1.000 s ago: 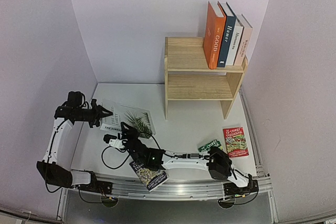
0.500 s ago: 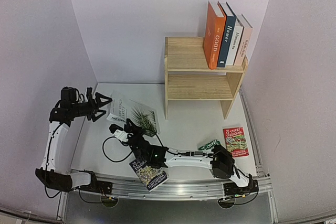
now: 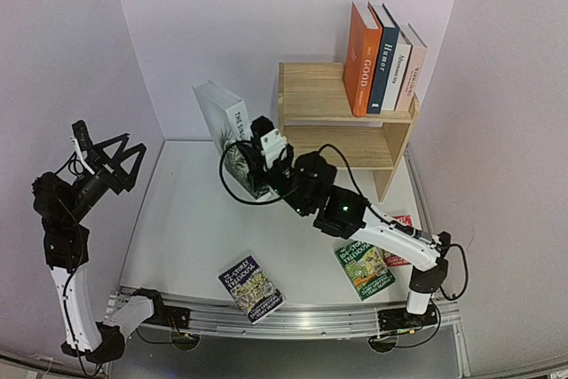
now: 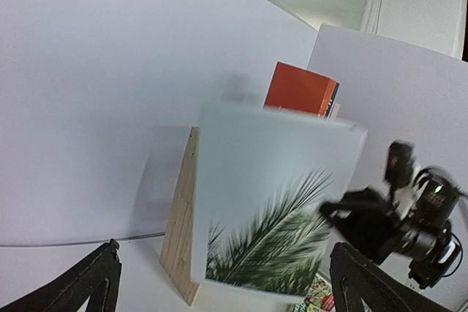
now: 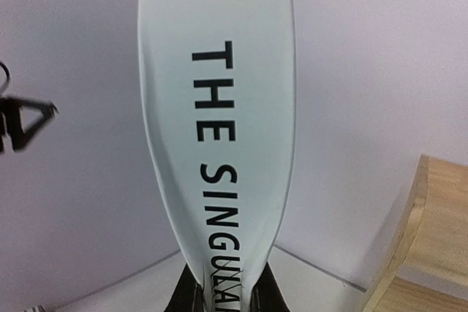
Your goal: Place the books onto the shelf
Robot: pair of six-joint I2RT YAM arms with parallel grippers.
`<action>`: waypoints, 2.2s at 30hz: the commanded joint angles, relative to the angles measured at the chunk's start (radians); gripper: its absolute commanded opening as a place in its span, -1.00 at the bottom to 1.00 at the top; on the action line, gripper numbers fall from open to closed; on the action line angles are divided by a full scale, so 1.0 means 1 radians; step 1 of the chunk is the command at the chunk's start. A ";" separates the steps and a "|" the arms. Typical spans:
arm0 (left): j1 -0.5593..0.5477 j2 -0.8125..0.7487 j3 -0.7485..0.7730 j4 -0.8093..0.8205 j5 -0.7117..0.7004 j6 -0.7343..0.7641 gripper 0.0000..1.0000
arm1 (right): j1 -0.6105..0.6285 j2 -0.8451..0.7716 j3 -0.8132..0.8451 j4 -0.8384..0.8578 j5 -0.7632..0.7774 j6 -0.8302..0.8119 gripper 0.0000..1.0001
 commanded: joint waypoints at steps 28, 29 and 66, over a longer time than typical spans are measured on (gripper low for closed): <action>0.000 -0.010 -0.118 -0.111 -0.081 0.096 0.99 | -0.486 0.052 0.071 0.452 0.265 -0.329 -1.00; 0.000 -0.009 -0.119 -0.112 -0.080 0.095 0.99 | -0.498 0.047 0.061 0.452 0.263 -0.317 -1.00; 0.000 -0.007 -0.150 -0.101 -0.011 0.056 0.99 | -0.496 0.023 -0.045 0.556 0.353 -0.323 -0.48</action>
